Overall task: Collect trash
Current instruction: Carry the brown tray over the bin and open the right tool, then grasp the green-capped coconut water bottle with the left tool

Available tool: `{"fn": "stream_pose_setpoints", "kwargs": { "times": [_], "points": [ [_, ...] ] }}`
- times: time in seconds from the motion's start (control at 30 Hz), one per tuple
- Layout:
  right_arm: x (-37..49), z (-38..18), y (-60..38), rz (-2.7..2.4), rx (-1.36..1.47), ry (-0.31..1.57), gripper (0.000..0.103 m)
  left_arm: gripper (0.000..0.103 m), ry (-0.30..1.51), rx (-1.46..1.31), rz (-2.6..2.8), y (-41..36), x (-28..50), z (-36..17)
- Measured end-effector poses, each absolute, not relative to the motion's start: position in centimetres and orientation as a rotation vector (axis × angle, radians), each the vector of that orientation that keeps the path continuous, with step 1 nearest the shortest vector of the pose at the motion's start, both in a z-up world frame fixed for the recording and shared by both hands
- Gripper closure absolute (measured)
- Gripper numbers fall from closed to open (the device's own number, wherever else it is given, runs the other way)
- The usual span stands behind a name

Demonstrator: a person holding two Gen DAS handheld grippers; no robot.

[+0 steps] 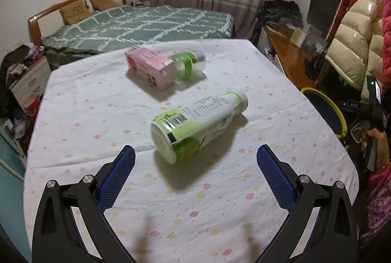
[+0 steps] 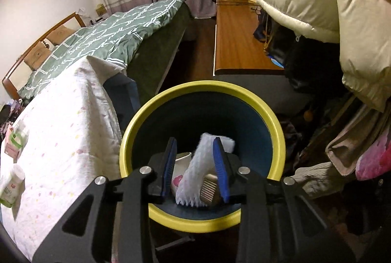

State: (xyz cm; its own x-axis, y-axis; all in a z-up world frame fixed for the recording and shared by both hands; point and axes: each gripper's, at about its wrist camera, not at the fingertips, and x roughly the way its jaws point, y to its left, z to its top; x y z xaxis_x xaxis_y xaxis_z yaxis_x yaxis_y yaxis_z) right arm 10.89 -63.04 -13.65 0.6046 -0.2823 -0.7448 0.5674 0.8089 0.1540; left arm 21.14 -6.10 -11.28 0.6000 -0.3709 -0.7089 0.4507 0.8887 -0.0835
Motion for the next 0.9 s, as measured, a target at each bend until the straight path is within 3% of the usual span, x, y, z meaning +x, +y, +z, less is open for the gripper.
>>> {"fn": "stream_pose_setpoints", "kwargs": {
  "times": [0.6, 0.9],
  "points": [
    [11.9, -13.8, -61.8, -0.465, 0.381, 0.798, 0.070, 0.005, 0.846, 0.199, -0.715, -7.7, 28.7, -13.1],
    [12.2, -14.4, -61.8, -0.447, 0.385, 0.815, 0.069, 0.005, 0.929, 0.208, -0.832, -9.9, 26.5, -14.2]
  ]
}}
